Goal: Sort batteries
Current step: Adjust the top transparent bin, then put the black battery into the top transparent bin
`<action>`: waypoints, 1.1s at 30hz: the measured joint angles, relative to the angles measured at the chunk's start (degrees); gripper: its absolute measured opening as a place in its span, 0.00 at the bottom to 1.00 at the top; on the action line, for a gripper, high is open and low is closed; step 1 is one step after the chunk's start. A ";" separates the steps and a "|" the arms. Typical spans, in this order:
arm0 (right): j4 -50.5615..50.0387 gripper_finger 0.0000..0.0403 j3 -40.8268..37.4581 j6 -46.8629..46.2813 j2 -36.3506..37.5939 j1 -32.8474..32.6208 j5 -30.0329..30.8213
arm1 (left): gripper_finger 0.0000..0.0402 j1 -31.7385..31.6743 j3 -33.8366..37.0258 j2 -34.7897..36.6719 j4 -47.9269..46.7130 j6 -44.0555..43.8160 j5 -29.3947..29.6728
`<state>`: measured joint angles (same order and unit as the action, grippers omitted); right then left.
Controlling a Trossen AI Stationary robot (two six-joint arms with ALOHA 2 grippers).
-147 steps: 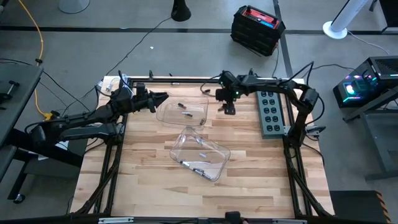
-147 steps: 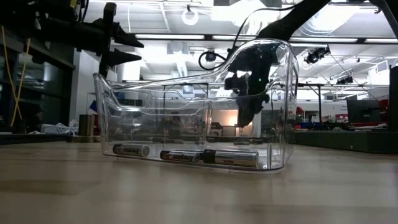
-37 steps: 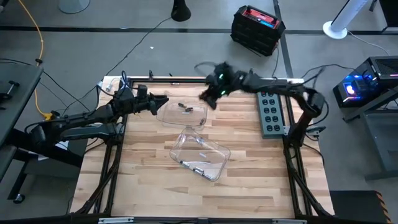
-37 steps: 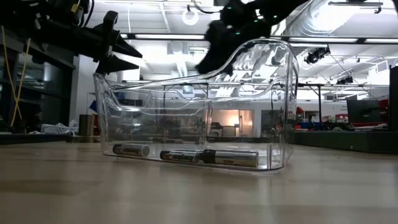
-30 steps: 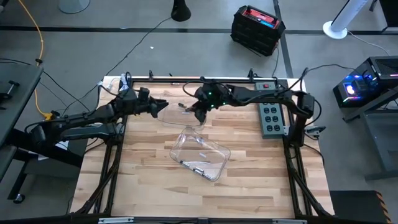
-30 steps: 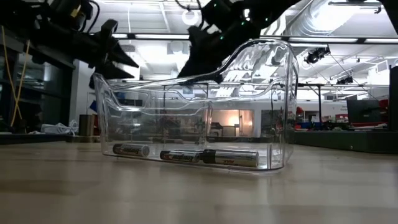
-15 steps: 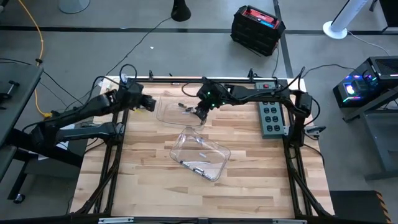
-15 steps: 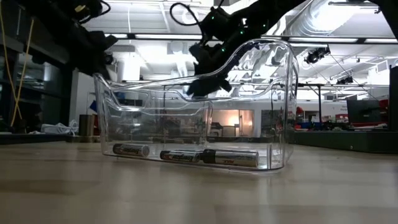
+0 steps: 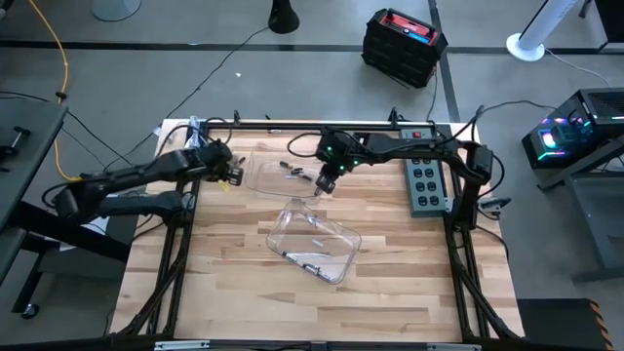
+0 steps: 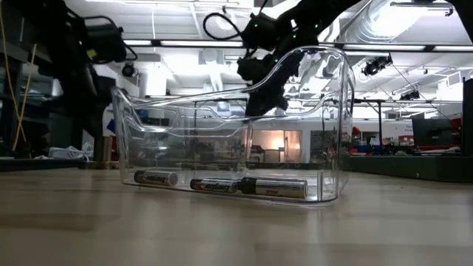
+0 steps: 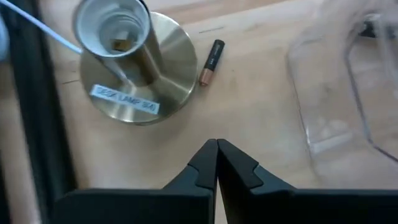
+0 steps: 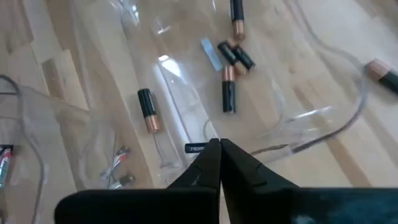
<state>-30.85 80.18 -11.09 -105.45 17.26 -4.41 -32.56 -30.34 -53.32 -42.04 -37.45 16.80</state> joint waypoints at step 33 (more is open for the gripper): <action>-2.82 0.00 0.09 -1.91 23.30 9.49 9.49 | 0.00 -8.66 -19.70 -30.43 4.45 25.42 0.66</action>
<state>-33.67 80.27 -12.99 -82.15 26.74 5.08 -41.22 -50.03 -83.76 -37.59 -12.03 17.45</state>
